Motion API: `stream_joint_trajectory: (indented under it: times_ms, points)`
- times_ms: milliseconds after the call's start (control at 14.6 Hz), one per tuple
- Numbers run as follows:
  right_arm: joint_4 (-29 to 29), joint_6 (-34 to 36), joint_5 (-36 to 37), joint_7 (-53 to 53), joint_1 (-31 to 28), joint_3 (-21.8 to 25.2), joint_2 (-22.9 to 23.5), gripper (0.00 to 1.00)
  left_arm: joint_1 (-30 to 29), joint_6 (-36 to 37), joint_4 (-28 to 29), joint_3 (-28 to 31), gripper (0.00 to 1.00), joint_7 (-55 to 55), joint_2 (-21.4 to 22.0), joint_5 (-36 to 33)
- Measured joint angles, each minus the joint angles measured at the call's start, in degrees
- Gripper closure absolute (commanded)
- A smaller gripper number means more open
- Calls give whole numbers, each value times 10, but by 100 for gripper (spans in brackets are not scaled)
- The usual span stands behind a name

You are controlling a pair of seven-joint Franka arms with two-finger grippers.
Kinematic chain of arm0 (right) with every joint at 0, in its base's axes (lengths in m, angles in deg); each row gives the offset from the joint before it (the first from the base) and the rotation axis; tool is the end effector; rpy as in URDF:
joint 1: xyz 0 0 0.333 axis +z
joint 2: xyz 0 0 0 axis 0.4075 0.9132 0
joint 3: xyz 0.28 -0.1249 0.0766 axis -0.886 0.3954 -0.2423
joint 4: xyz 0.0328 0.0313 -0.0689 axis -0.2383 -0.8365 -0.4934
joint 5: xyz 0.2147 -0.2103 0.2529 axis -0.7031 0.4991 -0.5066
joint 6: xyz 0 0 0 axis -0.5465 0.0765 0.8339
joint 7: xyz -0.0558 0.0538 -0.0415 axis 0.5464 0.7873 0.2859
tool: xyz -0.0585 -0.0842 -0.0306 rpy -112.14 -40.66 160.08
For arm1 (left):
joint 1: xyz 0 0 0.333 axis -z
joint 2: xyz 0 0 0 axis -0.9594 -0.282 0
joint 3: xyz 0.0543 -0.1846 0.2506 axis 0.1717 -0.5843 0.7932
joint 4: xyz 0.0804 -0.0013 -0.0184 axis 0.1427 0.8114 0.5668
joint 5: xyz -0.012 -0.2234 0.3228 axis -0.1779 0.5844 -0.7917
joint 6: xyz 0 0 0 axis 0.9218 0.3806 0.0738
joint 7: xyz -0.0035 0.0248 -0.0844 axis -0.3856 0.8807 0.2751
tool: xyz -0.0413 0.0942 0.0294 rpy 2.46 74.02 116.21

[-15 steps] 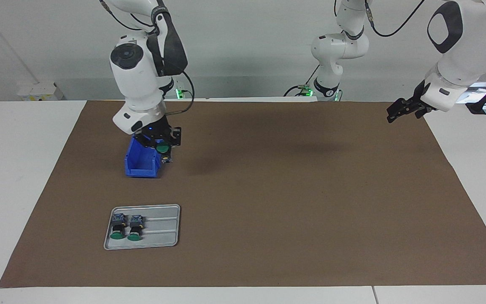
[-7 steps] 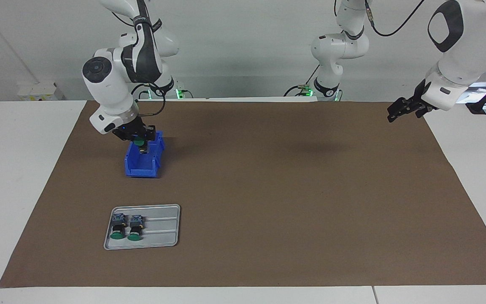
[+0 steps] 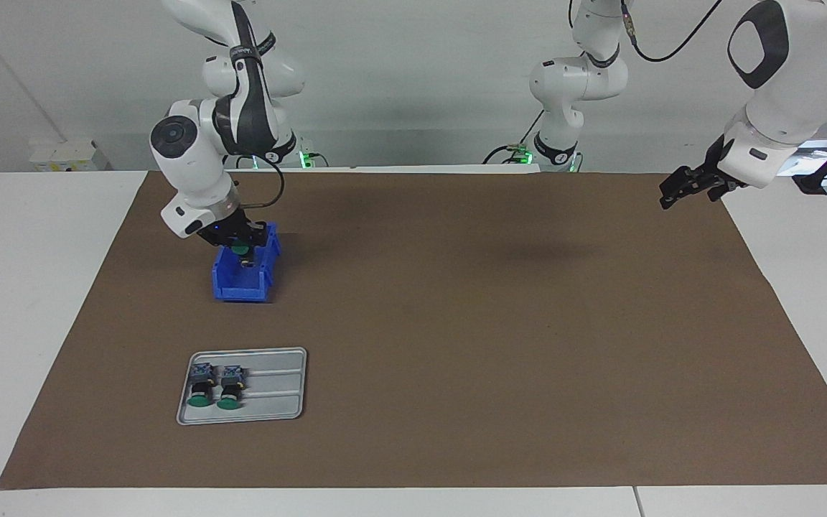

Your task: Place and press button with both arms

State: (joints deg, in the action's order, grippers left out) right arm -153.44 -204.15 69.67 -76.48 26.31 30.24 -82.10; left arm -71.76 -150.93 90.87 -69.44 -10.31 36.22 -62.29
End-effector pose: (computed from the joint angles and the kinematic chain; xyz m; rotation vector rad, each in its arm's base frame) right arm 0.4780 0.0218 0.3699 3.1322 -0.0443 -0.1613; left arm 0.5442 -0.0238 0.5916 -3.0975 -0.0675 0.2727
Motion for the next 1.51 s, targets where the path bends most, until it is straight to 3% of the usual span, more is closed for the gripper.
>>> stream_joint_trajectory:
  times_ms: [481, 893, 1373, 1442, 1511]
  points:
    - [-25, -35, 0, 29, -15, 0, 16, 90, 0, 0, 0, 1, 0, 0, 0, 0]
    - [-36, -53, 0, 33, -16, 0, 23, 46, 1, -1, 0, -1, 0, 0, 0, 0]
    - [-19, -39, 0, 33, -16, 0, 23, 40, 1, -1, 0, -1, 0, 0, 0, 0]
    - [-9, -26, 0, 33, -16, 0, 21, 37, 0, -1, 0, 0, 0, 0, 0, 0]
    - [3, -9, 0, 33, -16, 0, 20, 27, 0, -1, 0, 0, 0, 0, 0, 0]
